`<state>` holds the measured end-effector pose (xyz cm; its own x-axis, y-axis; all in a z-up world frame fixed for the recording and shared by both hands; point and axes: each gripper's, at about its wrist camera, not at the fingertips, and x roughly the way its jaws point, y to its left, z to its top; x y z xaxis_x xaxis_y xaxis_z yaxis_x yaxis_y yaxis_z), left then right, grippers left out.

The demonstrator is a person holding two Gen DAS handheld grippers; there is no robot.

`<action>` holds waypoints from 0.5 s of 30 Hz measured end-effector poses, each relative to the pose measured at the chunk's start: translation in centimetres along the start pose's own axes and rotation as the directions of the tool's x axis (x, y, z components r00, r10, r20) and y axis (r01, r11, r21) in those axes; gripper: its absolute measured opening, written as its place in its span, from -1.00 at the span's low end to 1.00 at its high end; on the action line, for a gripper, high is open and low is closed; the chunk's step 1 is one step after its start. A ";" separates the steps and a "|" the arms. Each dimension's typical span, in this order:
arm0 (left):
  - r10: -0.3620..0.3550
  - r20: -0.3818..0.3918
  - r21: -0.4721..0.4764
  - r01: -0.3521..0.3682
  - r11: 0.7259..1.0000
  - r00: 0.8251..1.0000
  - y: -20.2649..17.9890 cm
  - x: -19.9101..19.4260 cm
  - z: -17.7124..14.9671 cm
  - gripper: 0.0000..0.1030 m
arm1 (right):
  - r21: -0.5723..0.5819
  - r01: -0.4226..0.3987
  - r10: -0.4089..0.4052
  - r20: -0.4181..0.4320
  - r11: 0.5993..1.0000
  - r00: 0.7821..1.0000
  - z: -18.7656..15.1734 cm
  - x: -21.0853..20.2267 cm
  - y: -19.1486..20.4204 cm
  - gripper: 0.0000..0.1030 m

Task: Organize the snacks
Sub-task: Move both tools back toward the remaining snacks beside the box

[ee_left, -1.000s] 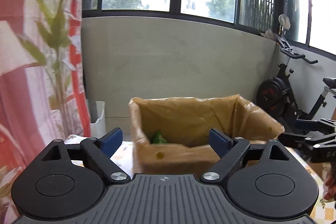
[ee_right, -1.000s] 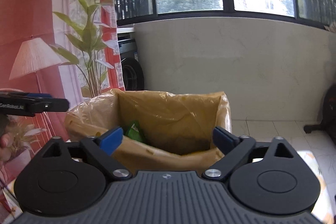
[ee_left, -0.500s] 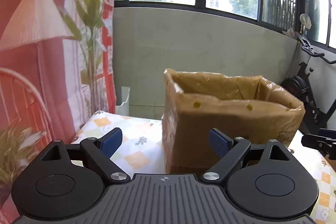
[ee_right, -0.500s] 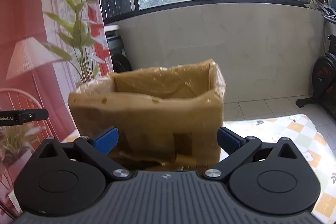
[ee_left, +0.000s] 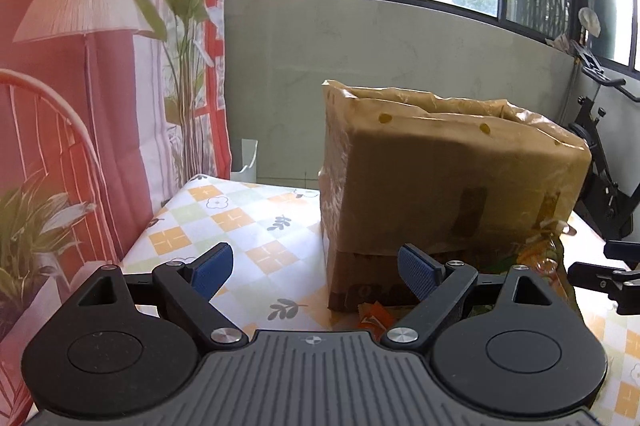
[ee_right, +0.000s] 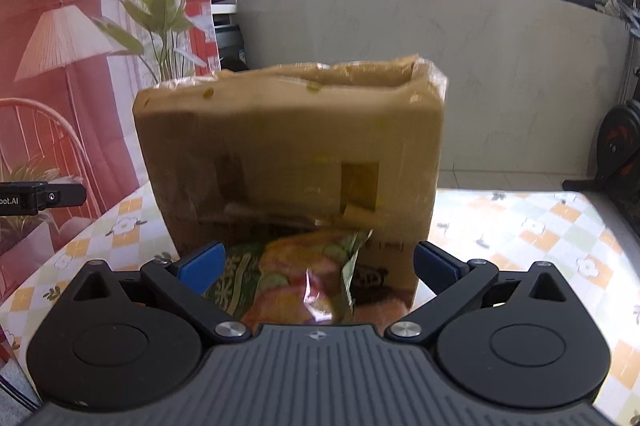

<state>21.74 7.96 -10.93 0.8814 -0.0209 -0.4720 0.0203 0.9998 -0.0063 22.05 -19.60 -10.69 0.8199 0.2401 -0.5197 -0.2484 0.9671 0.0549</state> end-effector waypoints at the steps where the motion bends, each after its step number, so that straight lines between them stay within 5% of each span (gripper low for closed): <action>1: -0.003 0.005 0.006 0.003 1.000 1.000 -0.2 -0.1 -0.2 0.77 | 0.000 0.003 -0.003 -0.005 1.000 1.000 -0.2 0.1 0.0 0.98; 15: -0.034 -0.024 0.013 0.034 0.999 0.999 -0.8 0.7 -1.9 0.77 | 0.016 0.018 -0.017 -0.036 1.000 0.999 -1.3 0.8 -0.4 0.98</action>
<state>21.46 7.12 -12.93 0.8685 -0.0543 -0.4927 0.0563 0.9984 -0.0109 22.16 -19.90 -12.24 0.8052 0.2201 -0.5506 -0.2252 0.9725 0.0594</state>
